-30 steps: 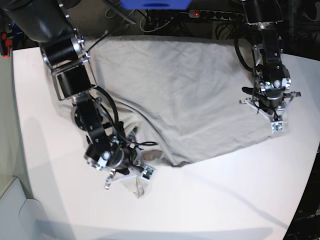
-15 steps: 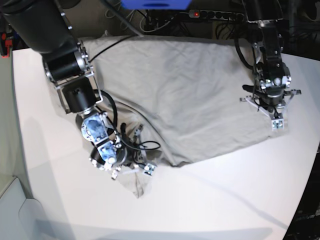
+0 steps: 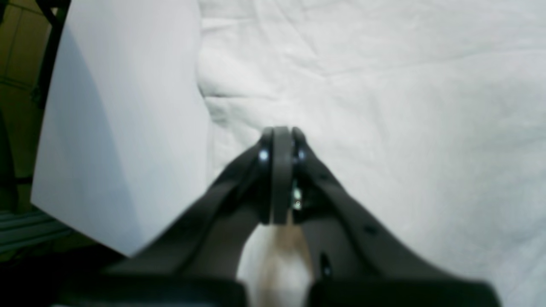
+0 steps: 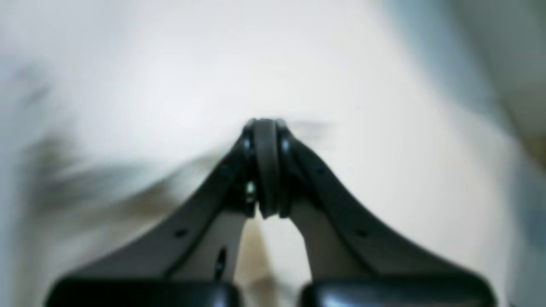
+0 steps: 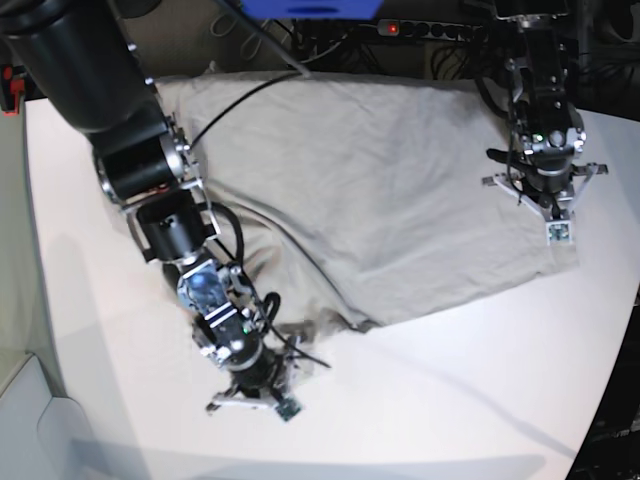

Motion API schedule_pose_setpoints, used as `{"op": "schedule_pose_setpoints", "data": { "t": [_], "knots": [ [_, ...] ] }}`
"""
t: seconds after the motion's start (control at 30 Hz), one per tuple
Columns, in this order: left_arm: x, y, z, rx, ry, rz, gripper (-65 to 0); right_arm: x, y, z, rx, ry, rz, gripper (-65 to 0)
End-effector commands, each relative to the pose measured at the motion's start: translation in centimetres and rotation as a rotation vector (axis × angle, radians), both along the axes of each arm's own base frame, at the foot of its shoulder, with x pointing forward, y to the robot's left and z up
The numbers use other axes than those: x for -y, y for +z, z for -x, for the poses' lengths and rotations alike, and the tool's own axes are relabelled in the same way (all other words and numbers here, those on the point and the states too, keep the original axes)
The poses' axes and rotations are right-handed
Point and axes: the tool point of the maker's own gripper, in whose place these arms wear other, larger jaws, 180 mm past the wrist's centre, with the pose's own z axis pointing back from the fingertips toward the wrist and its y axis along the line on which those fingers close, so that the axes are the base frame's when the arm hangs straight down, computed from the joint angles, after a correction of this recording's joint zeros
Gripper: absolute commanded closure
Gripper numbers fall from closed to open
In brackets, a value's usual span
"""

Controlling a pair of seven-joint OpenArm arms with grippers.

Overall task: Layout the t-shirt on the table in an organized manner, then fold the t-shirt properly
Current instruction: 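Grasp the shirt hem with the right gripper and pull it outward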

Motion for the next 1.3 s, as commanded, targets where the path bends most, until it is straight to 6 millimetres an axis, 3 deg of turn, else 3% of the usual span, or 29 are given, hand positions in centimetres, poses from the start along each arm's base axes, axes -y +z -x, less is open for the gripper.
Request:
{"op": "schedule_pose_setpoints", "data": {
  "t": [0.0,0.07,0.13,0.23,0.3,0.43,0.63,0.97,1.13,1.27],
  "knots": [
    [-0.4,1.3,-0.7,0.044,-0.007,-0.026,-0.1,0.4,4.8,-2.1,0.147,-0.033,-0.027,0.0],
    [-0.9,1.4,-0.5,0.044,0.007,-0.028,-0.1,1.7,6.7,-2.3,0.229,-0.050,-0.030,0.0],
    [-1.4,1.3,-0.4,0.044,0.024,-0.028,-0.1,1.3,6.8,-1.5,0.247,-0.040,-0.040,0.0],
    [-1.4,1.4,-0.5,0.046,0.026,-0.026,-0.1,2.8,6.8,-1.4,0.215,-0.087,-0.009,0.0],
    [-1.4,1.3,-0.5,0.046,0.027,-0.026,-0.1,3.3,5.0,-1.1,0.122,-0.104,0.022,0.0],
    [-1.2,1.3,-0.6,0.048,0.024,-0.022,-0.1,1.3,0.0,1.7,-0.108,0.044,0.067,0.0],
    [-1.1,1.5,-0.7,0.053,0.022,-0.020,-0.1,0.5,-3.5,4.2,-0.249,0.115,0.102,0.0],
    [-1.0,1.5,-0.6,0.054,0.023,-0.018,-0.1,1.0,-6.9,6.0,-0.347,0.126,0.113,0.0],
    [-1.2,1.4,-0.4,0.050,0.026,-0.022,-0.1,-1.1,-8.5,7.1,-0.337,0.222,0.118,0.0],
    [-1.2,1.0,0.2,0.034,0.027,-0.023,-0.1,-2.0,-7.9,6.5,-0.300,0.249,0.074,0.0]
  ]
}}
